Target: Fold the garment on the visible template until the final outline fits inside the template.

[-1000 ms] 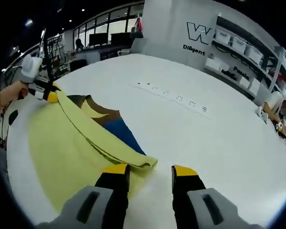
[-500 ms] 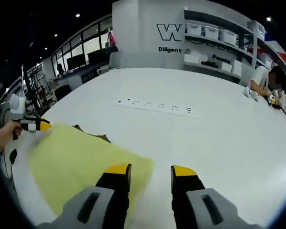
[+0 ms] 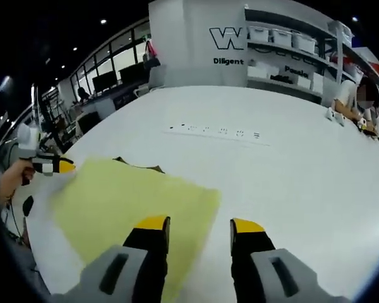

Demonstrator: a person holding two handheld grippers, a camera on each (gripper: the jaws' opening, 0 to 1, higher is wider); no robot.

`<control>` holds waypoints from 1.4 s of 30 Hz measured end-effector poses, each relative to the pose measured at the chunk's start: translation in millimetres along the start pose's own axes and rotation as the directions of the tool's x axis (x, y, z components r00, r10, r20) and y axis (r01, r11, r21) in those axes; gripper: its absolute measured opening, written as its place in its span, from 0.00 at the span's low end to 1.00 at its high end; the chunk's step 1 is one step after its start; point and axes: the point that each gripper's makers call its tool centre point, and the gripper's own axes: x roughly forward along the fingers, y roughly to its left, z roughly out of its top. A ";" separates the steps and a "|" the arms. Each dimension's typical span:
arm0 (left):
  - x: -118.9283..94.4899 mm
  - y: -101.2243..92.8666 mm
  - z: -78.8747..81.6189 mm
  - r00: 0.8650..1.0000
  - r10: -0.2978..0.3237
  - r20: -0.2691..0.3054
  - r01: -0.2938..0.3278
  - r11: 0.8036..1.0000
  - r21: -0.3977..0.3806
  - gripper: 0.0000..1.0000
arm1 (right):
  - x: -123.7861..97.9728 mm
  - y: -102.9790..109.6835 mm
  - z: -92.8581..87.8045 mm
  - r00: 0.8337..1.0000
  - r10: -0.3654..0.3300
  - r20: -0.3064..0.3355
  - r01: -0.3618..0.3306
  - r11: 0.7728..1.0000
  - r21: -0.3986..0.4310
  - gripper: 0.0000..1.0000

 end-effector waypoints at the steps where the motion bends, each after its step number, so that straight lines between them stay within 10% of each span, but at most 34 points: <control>1: -3.2 -0.9 -2.3 1.000 -0.001 -0.004 0.001 1.000 -0.003 0.32 | -1.7 0.8 -2.3 1.000 0.004 -0.003 -0.004 1.000 0.008 0.34; 27: -43.5 -31.4 -61.9 0.994 -0.052 -0.099 0.047 0.998 -0.044 0.29 | -47.6 39.2 -90.4 0.985 0.115 -0.128 -0.115 0.993 0.010 0.29; 42: -53.8 -29.1 -68.4 0.995 -0.039 -0.094 0.031 0.996 -0.088 0.26 | -57.6 45.9 -112.1 0.980 0.143 -0.141 -0.149 0.988 -0.040 0.00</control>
